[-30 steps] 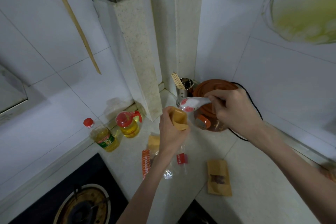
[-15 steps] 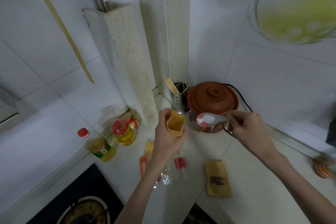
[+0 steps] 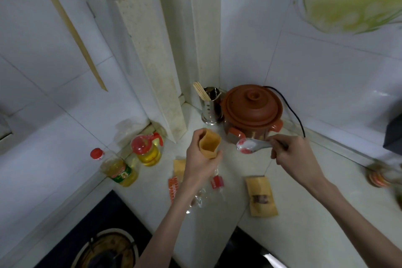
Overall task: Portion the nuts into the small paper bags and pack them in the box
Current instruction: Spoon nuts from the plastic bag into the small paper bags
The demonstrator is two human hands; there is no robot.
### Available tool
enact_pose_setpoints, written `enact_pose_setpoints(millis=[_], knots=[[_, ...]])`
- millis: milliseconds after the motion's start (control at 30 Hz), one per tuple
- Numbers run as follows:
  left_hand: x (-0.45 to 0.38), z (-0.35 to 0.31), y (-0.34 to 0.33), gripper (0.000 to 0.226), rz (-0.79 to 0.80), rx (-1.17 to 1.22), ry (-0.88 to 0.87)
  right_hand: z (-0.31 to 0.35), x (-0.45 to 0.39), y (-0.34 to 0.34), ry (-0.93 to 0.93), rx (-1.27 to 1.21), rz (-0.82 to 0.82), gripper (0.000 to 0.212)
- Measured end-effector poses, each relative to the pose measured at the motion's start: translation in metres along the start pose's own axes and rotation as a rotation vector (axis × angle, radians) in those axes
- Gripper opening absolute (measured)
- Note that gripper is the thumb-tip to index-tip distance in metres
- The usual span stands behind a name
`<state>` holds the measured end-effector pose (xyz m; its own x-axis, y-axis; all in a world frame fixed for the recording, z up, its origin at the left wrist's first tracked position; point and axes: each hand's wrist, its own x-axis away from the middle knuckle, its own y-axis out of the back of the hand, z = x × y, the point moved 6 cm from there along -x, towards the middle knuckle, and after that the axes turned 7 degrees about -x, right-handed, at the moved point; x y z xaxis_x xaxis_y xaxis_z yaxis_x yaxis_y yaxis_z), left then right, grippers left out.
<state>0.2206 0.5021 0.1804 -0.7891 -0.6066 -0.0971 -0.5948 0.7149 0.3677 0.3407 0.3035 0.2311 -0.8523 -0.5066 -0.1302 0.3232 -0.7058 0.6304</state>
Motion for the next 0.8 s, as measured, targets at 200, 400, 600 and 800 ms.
enact_pose_setpoints(millis=[200, 400, 600, 800], knots=[[0.012, 0.001, 0.024, 0.045, -0.026, 0.053, -0.006, -0.002, 0.013, -0.023, -0.029, -0.004, 0.017, 0.024], [0.021, 0.018, 0.036, 0.041, 0.021, 0.039, 0.011, -0.015, 0.028, -0.063, -0.066, 0.000, 0.081, 0.020], [0.062, 0.128, 0.027, 0.056, 0.041, -0.035, 0.445, -0.068, 0.040, -0.105, -0.218, 0.135, 0.233, 0.022], [0.091, 0.192, 0.045, 0.044, -0.056, -0.088, 0.669, -0.109, 0.037, -0.143, -0.316, 0.220, 0.369, 0.026]])
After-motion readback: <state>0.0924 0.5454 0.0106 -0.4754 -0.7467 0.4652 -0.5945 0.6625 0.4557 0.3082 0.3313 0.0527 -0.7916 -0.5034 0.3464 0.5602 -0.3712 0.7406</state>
